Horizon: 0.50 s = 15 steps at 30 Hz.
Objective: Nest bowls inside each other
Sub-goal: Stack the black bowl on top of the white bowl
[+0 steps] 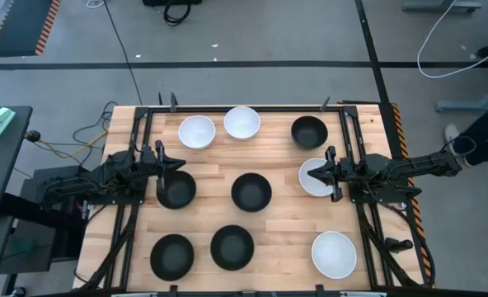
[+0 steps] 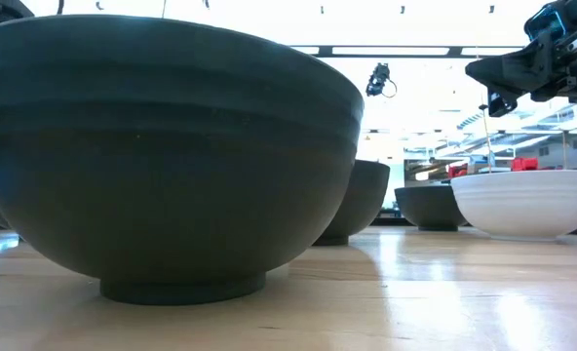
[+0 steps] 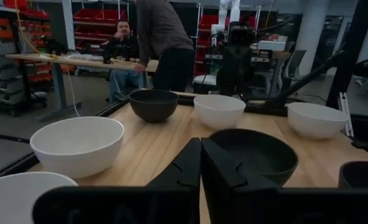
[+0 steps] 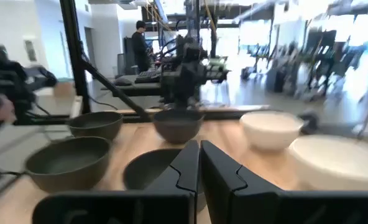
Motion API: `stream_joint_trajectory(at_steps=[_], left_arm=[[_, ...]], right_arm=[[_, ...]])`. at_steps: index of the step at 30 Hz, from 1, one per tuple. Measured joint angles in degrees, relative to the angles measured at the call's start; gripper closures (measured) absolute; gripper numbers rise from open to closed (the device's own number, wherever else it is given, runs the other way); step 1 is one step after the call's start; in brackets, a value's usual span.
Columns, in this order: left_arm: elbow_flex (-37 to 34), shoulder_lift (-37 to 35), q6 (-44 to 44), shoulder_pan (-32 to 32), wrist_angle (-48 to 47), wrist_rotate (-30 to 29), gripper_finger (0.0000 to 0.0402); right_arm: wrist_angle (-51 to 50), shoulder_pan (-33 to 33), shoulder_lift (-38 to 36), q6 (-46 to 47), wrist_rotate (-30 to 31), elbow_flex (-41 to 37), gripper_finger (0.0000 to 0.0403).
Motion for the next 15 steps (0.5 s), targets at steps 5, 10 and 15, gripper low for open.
stream_joint_trajectory(at_steps=[5,10,15], left_arm=[[0.00,0.00,0.59,0.01,0.26,0.04,0.0377],[0.00,0.91,1.86,0.01,0.28,0.04,0.0383],[0.11,4.61,3.35,0.01,0.68,-3.52,0.0389]], right_arm=[[5.13,-0.02,-0.02,0.86,5.40,0.00,0.0380],[2.84,-0.58,0.13,6.75,9.25,1.03,0.0380],[-5.97,-2.98,4.25,10.63,10.89,4.62,0.0380]])
